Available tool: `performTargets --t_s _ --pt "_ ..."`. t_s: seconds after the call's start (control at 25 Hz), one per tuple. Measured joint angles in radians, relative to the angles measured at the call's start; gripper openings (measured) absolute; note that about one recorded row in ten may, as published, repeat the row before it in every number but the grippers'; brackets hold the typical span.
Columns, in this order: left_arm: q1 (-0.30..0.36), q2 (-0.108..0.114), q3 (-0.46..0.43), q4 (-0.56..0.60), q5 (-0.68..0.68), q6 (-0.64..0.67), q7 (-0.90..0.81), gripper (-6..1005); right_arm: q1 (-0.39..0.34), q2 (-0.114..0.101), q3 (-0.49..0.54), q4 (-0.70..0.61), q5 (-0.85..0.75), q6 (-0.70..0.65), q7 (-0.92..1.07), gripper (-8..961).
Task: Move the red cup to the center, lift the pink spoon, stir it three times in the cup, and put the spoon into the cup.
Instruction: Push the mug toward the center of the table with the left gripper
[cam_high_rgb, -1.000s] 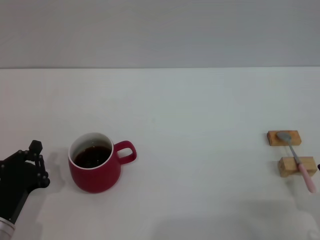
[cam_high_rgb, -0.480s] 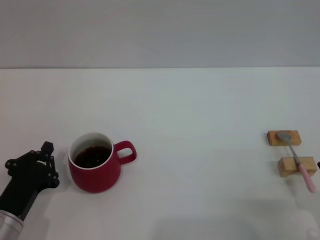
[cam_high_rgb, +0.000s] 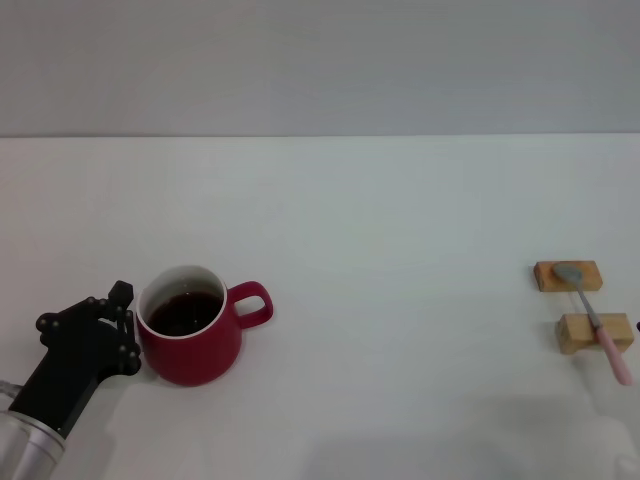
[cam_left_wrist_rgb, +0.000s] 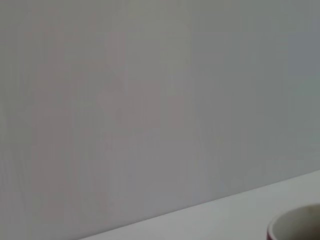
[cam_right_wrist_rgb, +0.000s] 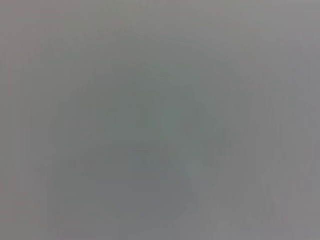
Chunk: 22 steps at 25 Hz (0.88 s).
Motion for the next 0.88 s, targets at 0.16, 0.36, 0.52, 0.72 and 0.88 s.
performTargets --t_s 0.16,0.36,0.52,0.72,0.88 --pt "-0.002 0.0 0.009 -0.005 -0.001 0.0 0.0 -2 0.001 0.0 0.0 0.0 0.0 0.0 0.0 752" --pt "-0.004 -0.001 0.028 -0.011 -0.001 0.0 0.0 -2 0.005 0.0 0.0 0.0 0.0 0.002 0.0 752" --pt "-0.005 -0.002 0.039 -0.012 -0.001 0.0 0.0 -2 0.005 0.0 0.001 -0.001 0.0 0.003 0.0 752" --pt "-0.009 -0.002 0.06 -0.024 0.004 0.001 -0.001 -2 0.005 0.0 -0.001 -0.001 0.0 0.003 0.0 751" --pt "-0.01 -0.002 0.062 -0.022 0.013 0.001 0.0 -2 0.005 0.0 -0.004 -0.001 0.0 0.001 0.0 751"
